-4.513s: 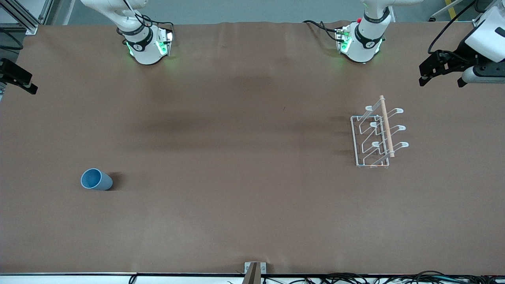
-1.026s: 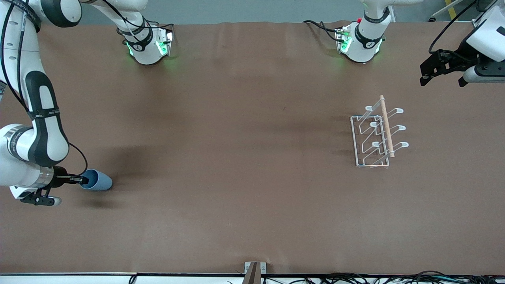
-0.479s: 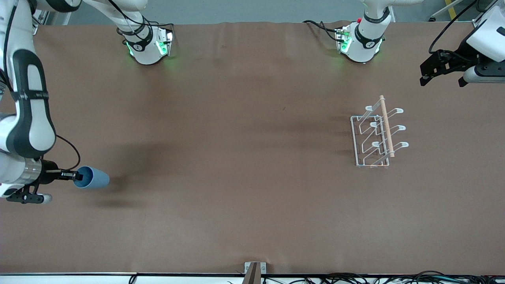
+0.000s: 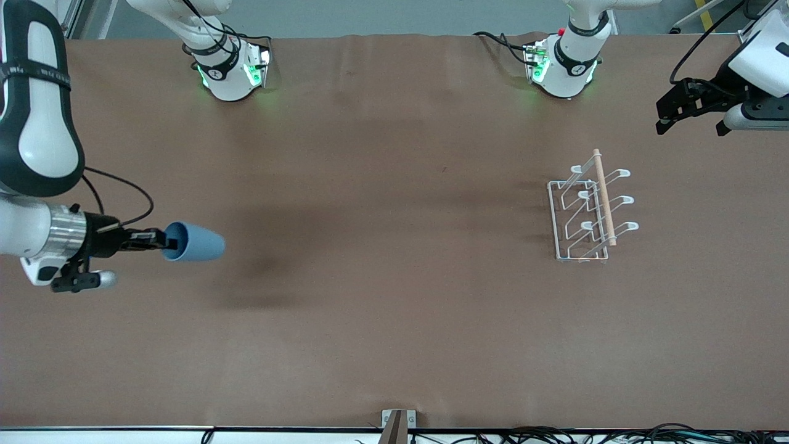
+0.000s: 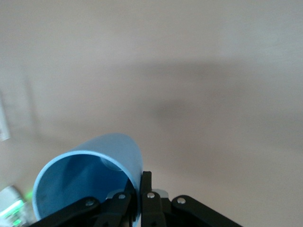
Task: Hang cup on cup holder
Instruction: 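Lift the blue cup with the right gripper while the left gripper approaches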
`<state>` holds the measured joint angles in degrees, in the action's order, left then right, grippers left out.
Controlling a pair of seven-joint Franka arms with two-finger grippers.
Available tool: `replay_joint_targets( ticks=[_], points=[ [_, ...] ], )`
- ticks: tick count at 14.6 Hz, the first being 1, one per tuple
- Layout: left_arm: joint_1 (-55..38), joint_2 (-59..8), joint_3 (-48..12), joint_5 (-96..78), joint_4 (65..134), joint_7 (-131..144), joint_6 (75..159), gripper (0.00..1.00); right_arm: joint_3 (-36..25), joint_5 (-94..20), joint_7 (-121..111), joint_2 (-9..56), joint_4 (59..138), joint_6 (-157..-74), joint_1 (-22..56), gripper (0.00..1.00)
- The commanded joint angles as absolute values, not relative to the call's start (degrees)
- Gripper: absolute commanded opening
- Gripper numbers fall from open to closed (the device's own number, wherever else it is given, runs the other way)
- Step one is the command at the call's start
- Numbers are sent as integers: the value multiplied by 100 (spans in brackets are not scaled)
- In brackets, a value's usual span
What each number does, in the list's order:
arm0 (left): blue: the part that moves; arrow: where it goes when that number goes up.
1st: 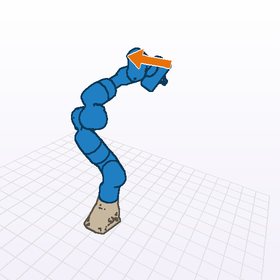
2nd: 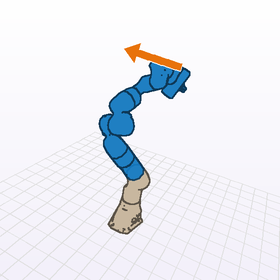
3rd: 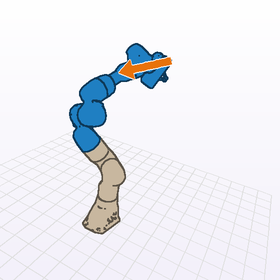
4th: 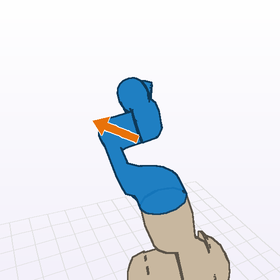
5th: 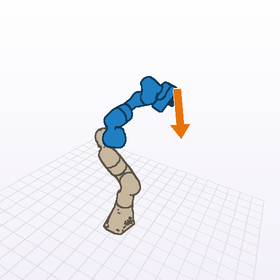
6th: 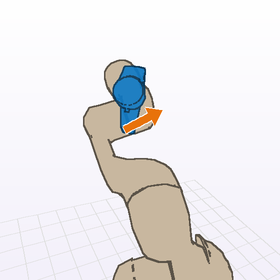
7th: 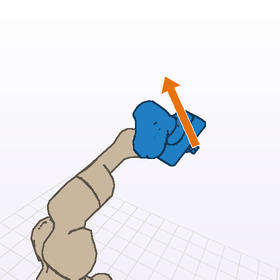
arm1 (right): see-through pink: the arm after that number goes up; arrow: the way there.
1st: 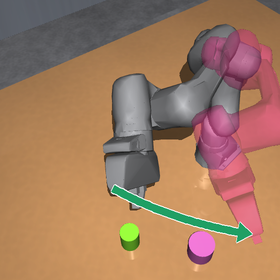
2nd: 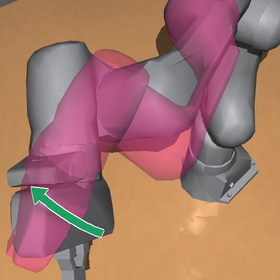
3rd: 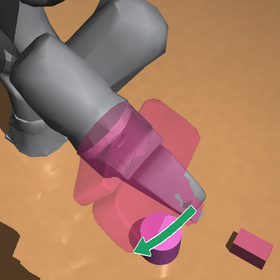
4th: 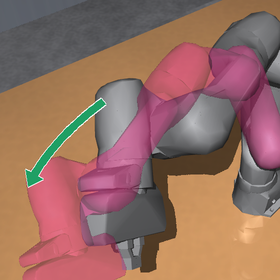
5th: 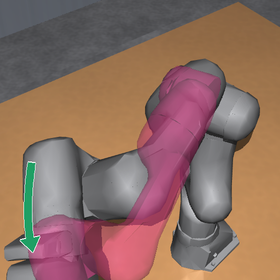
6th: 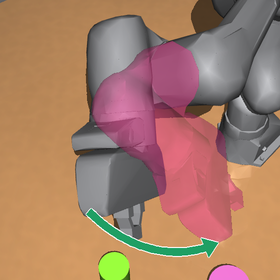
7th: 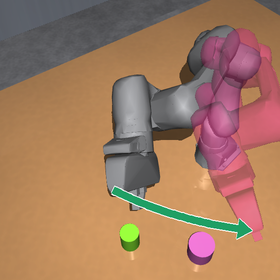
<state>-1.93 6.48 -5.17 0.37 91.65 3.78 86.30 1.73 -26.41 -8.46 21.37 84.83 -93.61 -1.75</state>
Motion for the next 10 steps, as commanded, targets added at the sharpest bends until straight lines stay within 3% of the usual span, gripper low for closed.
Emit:
replay_joint_targets(
  ticks=[1,6,10],
  points=[
    [-132,606,-545,-61,9062,316,8534,100,167,-3276,-590,1811,8710,-9133,139,0],
    [-245,475,-571,-53,8817,237,8552,100,158,-4918,-484,1723,8762,-9105,703,0],
    [-658,255,-1132,-44,8403,246,8595,100,158,-5852,-282,1758,8868,-9158,940,0]
  ],
)
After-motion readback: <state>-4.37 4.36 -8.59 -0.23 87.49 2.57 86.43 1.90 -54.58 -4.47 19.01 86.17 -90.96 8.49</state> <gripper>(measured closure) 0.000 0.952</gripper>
